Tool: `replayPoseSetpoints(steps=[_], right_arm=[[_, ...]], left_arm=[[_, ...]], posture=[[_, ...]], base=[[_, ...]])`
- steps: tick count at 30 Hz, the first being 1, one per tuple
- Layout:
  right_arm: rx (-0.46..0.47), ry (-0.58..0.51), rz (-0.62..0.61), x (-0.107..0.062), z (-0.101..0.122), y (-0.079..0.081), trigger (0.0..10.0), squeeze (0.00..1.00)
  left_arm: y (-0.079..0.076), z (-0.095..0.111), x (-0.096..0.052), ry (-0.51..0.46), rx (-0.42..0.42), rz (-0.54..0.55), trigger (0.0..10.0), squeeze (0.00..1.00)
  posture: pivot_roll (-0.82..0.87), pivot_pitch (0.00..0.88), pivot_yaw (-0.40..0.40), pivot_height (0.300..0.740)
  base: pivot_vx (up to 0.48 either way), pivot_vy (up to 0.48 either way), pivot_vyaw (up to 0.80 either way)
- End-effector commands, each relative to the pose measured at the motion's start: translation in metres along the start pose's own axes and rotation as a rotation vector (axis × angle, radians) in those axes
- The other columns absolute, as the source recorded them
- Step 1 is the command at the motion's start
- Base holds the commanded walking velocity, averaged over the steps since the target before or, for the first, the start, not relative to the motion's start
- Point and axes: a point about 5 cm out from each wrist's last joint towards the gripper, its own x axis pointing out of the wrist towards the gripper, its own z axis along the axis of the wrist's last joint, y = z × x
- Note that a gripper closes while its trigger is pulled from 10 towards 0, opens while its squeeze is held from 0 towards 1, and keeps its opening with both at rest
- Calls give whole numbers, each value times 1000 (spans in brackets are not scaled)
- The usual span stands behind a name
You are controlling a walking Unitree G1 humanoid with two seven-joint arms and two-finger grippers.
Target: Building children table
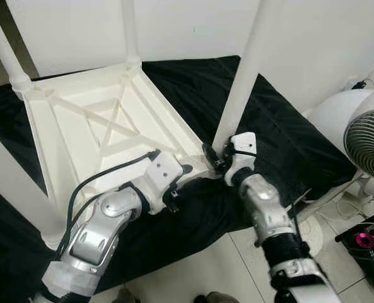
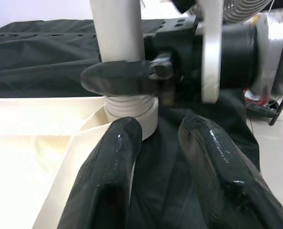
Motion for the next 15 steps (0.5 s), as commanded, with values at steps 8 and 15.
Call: replayPoseSetpoints(steps=[8,15], right_arm=[[21,60,-51,-7,-8,11,10000,0],[56,41,-49,-13,-2,11,10000,1000]], left_arm=[[-4,-2,6,10,7,-25,10000,0],[-2,-1,7,8,7,-30,10000,0]], posture=[[-121,40,-13,740],[-133,38,-1,740]], base=[[0,0,0],[0,0,0]])
